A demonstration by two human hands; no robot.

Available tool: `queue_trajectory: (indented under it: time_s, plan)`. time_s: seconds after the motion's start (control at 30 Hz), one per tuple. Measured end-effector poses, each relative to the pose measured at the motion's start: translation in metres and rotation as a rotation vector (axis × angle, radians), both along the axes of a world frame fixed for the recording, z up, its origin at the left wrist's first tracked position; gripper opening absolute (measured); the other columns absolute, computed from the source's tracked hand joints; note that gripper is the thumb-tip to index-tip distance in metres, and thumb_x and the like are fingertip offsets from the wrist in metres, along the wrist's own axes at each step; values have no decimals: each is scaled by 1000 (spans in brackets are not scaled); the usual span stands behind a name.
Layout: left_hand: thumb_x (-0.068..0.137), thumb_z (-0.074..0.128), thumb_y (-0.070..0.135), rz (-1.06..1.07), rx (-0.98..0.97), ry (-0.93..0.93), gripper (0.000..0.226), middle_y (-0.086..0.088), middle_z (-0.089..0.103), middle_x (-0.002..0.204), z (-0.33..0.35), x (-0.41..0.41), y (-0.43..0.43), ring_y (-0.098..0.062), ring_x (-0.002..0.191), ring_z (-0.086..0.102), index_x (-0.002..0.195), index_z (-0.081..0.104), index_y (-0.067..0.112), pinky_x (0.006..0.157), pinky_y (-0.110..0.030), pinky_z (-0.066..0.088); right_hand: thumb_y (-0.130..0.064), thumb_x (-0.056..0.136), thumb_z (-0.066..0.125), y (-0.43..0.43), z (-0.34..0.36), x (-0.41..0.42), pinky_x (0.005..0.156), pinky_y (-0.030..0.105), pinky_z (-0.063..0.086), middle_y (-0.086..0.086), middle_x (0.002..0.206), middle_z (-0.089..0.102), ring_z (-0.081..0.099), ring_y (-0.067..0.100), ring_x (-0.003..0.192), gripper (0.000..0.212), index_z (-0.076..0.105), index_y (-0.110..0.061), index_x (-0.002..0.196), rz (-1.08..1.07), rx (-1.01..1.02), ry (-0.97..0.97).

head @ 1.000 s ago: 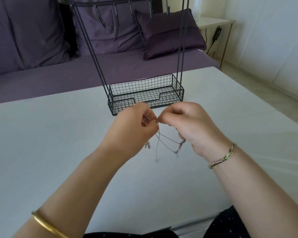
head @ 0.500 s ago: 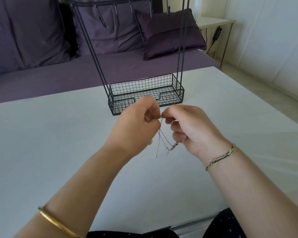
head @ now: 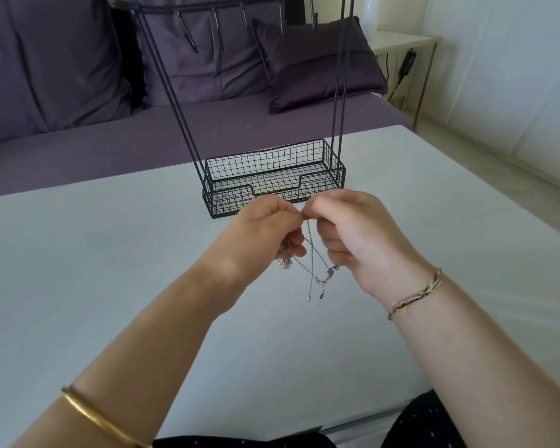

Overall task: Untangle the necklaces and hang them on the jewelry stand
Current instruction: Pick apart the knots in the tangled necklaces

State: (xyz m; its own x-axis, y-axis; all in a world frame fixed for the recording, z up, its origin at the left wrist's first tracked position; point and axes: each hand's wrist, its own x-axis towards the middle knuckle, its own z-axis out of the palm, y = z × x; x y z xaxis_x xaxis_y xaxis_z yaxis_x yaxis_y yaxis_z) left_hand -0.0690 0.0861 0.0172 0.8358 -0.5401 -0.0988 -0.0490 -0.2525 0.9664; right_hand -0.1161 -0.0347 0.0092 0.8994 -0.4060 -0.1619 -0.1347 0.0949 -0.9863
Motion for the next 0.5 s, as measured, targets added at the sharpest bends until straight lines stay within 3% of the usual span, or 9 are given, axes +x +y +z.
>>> queue_trajectory:
  time_s: [0.13,0.27,0.4,0.5]
  plan:
    - [90,51,11,-44,167,-130,13,3,58,65,-2,0,1,-4,57,59,78,56,13,76,-35,51,-5,79,56,2,-3,0,40,18,15,-11,38,28,17,10,39,8,55,0,73,-31,-93,-57]
    - [88,51,9,-8,206,-271,10,4,57,65,1,-3,1,1,50,56,80,53,15,58,-22,47,-5,80,54,4,-7,1,43,20,14,-9,40,29,19,11,41,17,51,12,76,-51,-144,-92]
    - [87,57,9,140,50,-218,13,9,56,73,-1,0,1,1,49,54,77,56,18,78,-42,57,-7,85,52,4,-3,-2,38,18,15,-6,41,35,20,10,37,6,54,-7,80,14,8,-23]
    - [85,59,5,198,-49,-113,11,6,55,65,-2,2,1,-3,52,55,77,57,13,87,-52,53,-7,88,51,5,-3,-2,35,17,16,-2,46,40,21,8,35,10,54,-11,79,79,91,17]
